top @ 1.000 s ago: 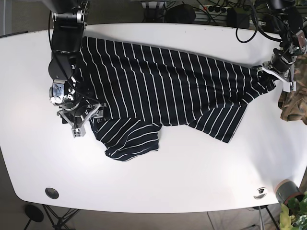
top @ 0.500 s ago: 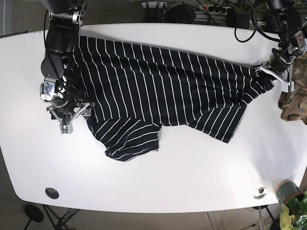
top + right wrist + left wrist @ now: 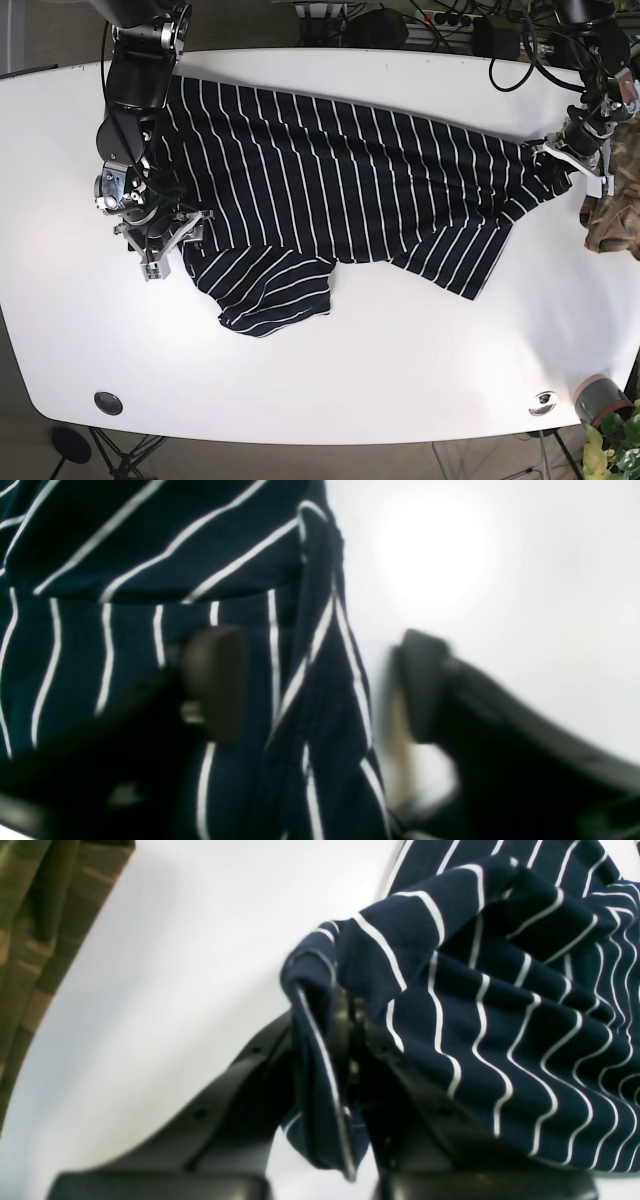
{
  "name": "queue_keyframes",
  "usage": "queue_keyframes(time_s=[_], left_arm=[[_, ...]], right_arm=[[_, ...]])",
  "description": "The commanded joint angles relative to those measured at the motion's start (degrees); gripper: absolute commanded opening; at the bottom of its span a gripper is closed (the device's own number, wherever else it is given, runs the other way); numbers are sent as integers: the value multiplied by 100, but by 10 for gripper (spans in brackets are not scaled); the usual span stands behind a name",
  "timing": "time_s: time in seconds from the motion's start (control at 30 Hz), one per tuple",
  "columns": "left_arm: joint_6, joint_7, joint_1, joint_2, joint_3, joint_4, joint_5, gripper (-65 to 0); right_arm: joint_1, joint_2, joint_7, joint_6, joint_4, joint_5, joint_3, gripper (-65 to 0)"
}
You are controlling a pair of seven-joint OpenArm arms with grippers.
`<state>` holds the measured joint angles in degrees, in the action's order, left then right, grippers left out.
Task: Fold the T-shirt properly
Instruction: 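Grasp the shirt's edge with the right gripper, then lift the shirt with both grippers, shake it, and lay it flat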
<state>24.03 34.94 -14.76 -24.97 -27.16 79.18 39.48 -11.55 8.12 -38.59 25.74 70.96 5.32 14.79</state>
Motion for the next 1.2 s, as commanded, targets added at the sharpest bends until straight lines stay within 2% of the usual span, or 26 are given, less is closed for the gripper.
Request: queue_keyframes(time_s=[0.0, 0.17, 0.27, 0.4, 0.5, 0.63, 0.8, 0.93, 1.17], left_arm=[[10, -114, 30, -118, -49, 87, 82, -650], [10, -114, 30, -118, -49, 78, 82, -650], [10, -114, 30, -118, -49, 78, 82, -650], [10, -114, 39, -118, -49, 78, 82, -650], [10, -114, 39, -118, -49, 78, 82, -650], [10, -105, 136, -118, -40, 96, 82, -650], [1, -105, 285, -118, 92, 131, 91, -650], [-8, -96, 575, -118, 250, 122, 91, -650], [-16, -78, 1261, -153, 443, 113, 82, -650]], right_arm=[[-89, 54, 21, 24, 65, 52, 11, -368], [-80, 72, 162, -2, 56, 26, 20, -560], [-71, 72, 153, -2, 56, 44, 337, -629], [-71, 54, 83, 42, 82, 52, 785, -626], [-71, 54, -84, 59, 109, 52, 908, -626], [-45, 45, -233, 402, 302, 52, 996, -628], [61, 36, -453, 490, 645, 52, 1075, -628], [61, -87, -585, 640, 856, 52, 1075, -628], [-133, -60, -1016, 780, 1506, 44, 1084, -628]])
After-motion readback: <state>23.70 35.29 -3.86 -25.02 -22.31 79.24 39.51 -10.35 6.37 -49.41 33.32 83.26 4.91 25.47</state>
